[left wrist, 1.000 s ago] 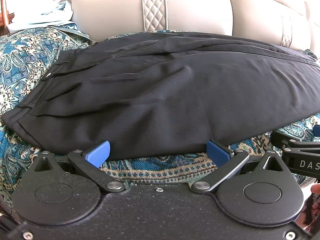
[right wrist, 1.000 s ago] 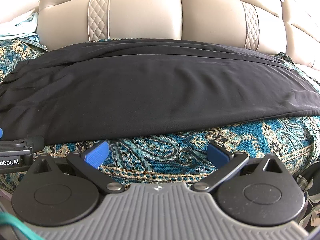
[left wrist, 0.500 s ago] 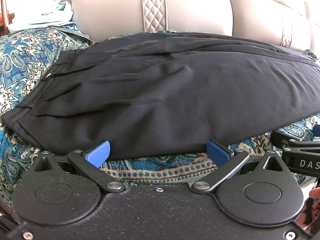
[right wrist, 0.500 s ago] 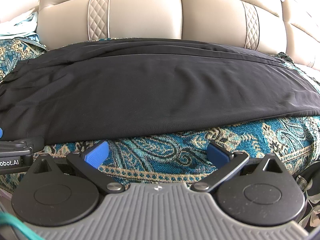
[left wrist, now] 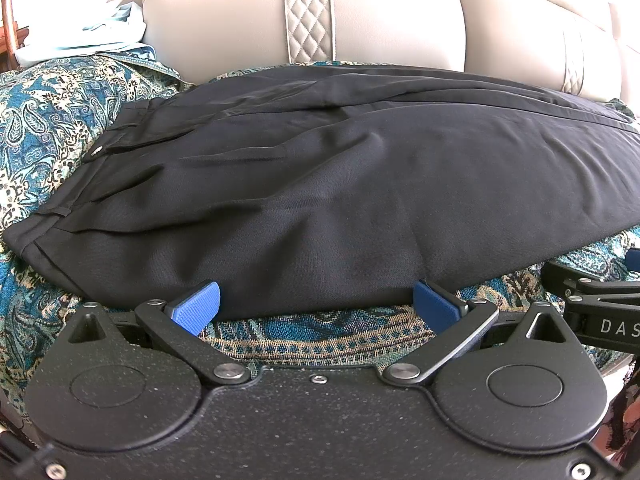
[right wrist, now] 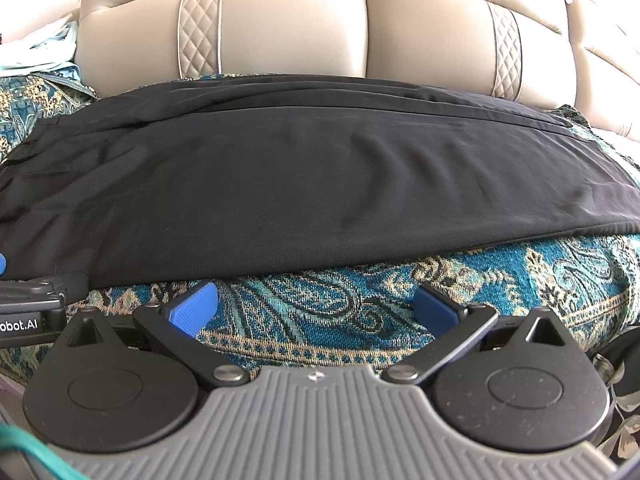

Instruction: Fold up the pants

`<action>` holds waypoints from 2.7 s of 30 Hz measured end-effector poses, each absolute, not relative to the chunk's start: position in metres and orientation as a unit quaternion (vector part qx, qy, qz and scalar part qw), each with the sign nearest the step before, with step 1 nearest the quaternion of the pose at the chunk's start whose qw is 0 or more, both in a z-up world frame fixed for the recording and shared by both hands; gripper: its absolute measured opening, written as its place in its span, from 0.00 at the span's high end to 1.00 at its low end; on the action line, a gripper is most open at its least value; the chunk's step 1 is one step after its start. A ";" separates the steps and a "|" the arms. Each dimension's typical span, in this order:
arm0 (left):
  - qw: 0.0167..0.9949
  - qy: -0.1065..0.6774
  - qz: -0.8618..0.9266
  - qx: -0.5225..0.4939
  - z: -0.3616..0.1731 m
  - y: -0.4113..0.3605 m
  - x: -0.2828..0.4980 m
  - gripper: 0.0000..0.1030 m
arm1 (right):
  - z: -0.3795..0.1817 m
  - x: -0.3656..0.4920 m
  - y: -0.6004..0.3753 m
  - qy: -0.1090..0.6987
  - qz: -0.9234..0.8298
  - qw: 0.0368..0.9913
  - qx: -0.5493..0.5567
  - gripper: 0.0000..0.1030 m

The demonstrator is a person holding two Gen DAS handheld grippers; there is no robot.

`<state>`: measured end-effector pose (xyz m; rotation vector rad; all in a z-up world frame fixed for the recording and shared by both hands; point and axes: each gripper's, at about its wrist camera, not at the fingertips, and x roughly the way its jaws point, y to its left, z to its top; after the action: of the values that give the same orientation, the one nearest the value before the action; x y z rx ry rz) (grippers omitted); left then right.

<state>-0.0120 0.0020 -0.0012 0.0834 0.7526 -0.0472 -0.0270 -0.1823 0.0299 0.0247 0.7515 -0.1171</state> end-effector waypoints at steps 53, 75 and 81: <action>0.899 0.406 0.100 -0.133 0.103 0.128 0.196 0.00 | 0.122 0.143 -0.301 0.406 -0.074 0.909 0.058 0.00; 0.776 0.439 0.349 -0.288 0.018 0.195 0.399 0.00 | 0.107 0.191 -0.271 0.328 0.044 0.929 0.162 0.00; 0.759 0.465 0.393 -0.232 0.011 0.169 0.416 0.16 | 0.101 0.193 -0.253 0.339 0.060 0.928 0.144 0.00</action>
<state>0.4163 0.1690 0.0111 -0.5057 1.0128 0.8560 0.1935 -0.2534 0.1012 0.2949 0.6942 0.1220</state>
